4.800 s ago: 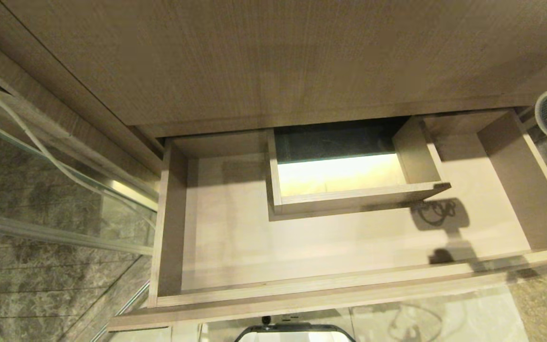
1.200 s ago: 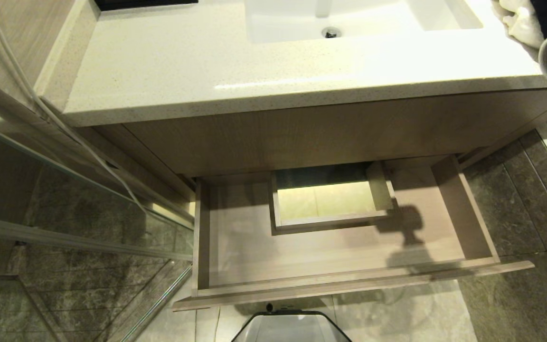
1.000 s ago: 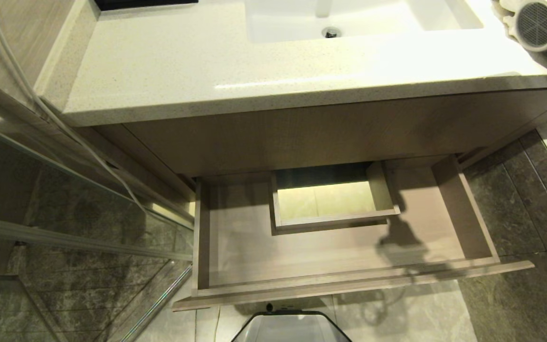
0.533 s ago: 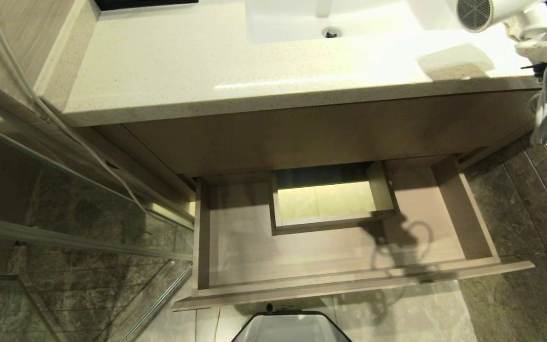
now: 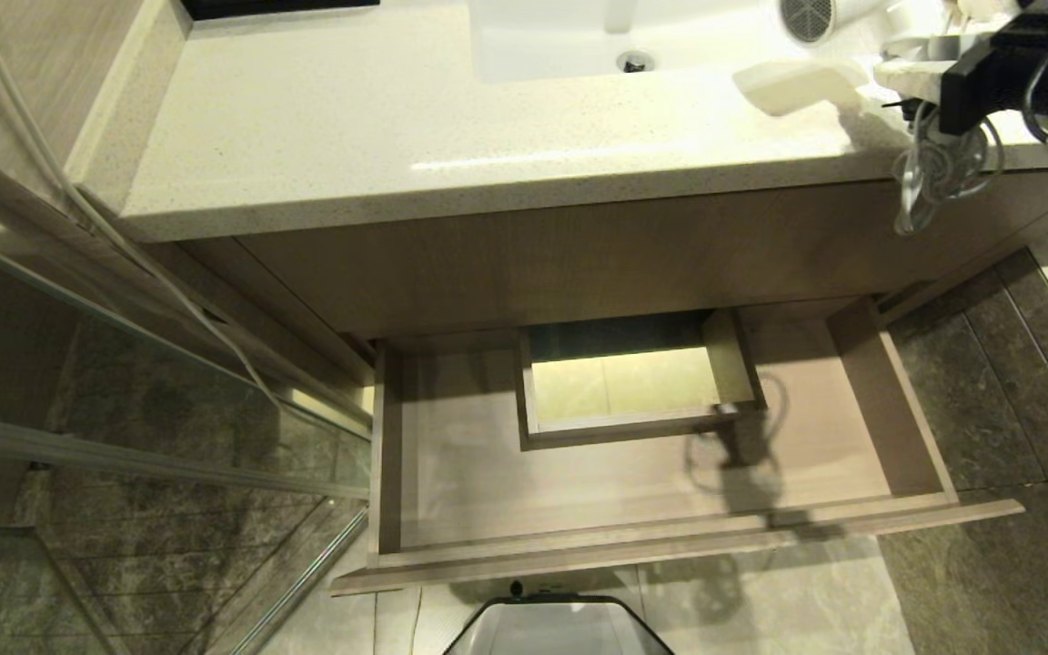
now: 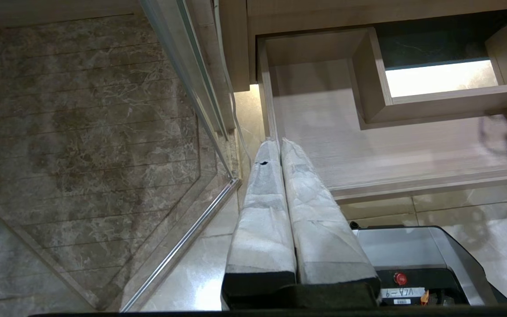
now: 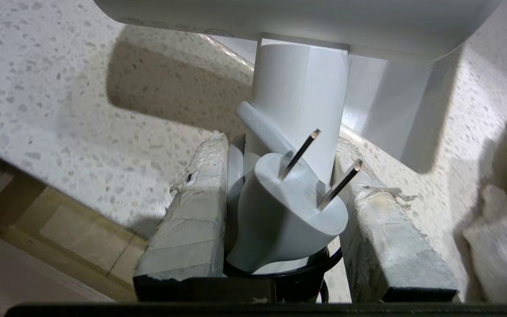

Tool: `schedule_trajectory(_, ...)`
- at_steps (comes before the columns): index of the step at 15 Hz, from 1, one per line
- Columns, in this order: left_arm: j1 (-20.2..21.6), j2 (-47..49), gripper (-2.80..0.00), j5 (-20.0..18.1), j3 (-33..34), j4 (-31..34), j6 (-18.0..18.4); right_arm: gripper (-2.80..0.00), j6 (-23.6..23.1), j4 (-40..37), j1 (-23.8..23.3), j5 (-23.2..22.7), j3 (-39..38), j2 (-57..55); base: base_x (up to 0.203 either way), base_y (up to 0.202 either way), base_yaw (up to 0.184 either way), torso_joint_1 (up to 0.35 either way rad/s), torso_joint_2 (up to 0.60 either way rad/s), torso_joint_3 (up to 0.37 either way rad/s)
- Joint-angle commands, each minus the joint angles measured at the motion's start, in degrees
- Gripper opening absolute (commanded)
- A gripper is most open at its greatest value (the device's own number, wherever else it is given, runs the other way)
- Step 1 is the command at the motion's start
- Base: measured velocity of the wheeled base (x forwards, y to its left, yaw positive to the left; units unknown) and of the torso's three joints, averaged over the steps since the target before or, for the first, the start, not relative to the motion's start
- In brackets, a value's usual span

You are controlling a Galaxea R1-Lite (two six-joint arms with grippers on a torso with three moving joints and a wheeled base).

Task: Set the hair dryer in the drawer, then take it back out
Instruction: Place it on the countertop

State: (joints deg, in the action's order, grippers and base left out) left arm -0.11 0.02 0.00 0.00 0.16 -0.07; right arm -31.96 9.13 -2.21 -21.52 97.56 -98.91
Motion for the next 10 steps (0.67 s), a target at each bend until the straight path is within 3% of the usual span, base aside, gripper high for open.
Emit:
schedule_trajectory(1, 0.02, -0.02, -2.80, 0.00, 0.09, 0.01, -0.01, -2.80, -0.87, 0.36, 1.10, -0.67, 3.54, -5.13, 0.000, 0.000, 0.000, 0.000, 0.00, 0.000)
schedule_trajectory(10, 0.02, -0.02, -2.80, 0.00, 0.09, 0.01, -0.01, -2.80, -1.79, 0.30, 2.77, -1.18, 6.44, -9.78, 0.000, 0.000, 0.000, 0.000, 0.00, 0.000)
